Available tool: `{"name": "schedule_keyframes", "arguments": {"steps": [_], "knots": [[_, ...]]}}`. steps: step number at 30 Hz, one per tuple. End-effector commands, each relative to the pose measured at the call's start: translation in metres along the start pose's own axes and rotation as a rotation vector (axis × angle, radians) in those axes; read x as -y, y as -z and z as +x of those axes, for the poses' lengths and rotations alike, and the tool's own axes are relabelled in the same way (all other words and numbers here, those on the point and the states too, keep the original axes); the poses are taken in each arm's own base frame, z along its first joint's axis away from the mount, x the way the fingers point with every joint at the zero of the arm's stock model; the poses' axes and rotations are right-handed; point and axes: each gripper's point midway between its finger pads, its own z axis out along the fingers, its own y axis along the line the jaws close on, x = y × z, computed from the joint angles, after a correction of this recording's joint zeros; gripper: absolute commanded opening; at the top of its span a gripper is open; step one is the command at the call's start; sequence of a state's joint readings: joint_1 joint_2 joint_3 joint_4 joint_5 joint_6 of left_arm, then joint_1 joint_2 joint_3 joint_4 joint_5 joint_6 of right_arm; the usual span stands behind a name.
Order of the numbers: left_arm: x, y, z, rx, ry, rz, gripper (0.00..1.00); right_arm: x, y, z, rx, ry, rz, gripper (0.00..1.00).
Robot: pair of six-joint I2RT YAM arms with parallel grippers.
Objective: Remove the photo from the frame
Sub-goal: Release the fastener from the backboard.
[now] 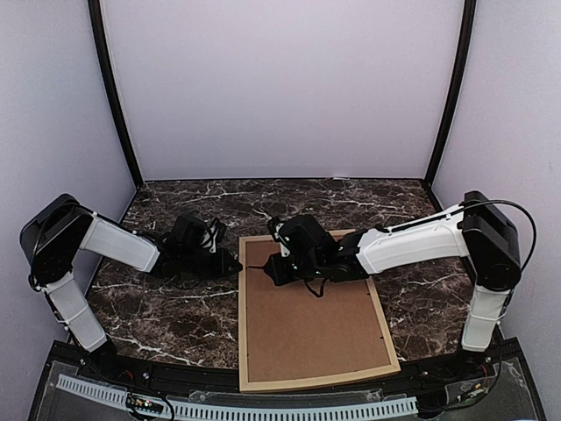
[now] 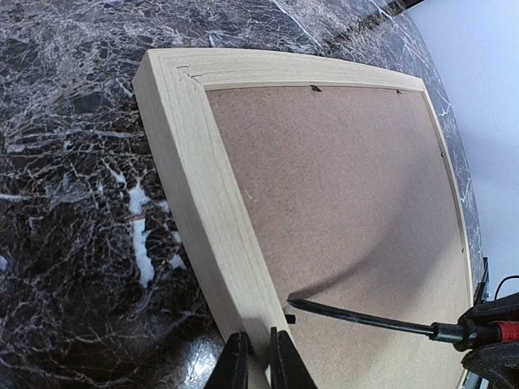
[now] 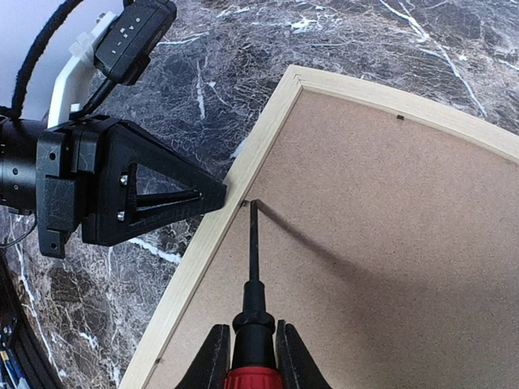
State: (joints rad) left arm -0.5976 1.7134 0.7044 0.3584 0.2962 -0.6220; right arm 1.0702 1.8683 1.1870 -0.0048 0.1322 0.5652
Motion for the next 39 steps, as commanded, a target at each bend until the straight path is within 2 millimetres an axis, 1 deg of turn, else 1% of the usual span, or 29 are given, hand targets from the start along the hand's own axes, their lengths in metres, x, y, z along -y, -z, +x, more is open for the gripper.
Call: {"name": "schedule_keyframes", "arguments": {"steps": [1,8,17,21,25,31,39], "knots": [[-0.026,-0.005,0.042,-0.141,0.036,-0.087,0.12,-0.004,0.005,-0.006,0.023,-0.027,-0.042,0.0],[-0.026,-0.006,0.043,-0.146,0.039,-0.087,0.12,-0.013,-0.003,-0.007,0.015,-0.033,-0.077,0.0],[-0.025,-0.006,0.044,-0.147,0.039,-0.082,0.12,-0.014,-0.004,-0.009,0.018,-0.026,-0.076,0.0],[-0.025,-0.007,0.045,-0.151,0.037,-0.077,0.12,-0.019,-0.002,-0.017,0.036,-0.023,-0.093,0.0],[-0.025,-0.008,0.045,-0.153,0.036,-0.076,0.12,-0.028,0.001,-0.024,0.052,-0.013,-0.129,0.0],[-0.024,-0.009,0.045,-0.152,0.037,-0.072,0.12,-0.05,0.01,-0.032,0.064,-0.007,-0.227,0.0],[-0.022,-0.009,0.043,-0.148,0.036,-0.064,0.11,-0.073,0.019,-0.041,0.08,-0.015,-0.316,0.0]]}}
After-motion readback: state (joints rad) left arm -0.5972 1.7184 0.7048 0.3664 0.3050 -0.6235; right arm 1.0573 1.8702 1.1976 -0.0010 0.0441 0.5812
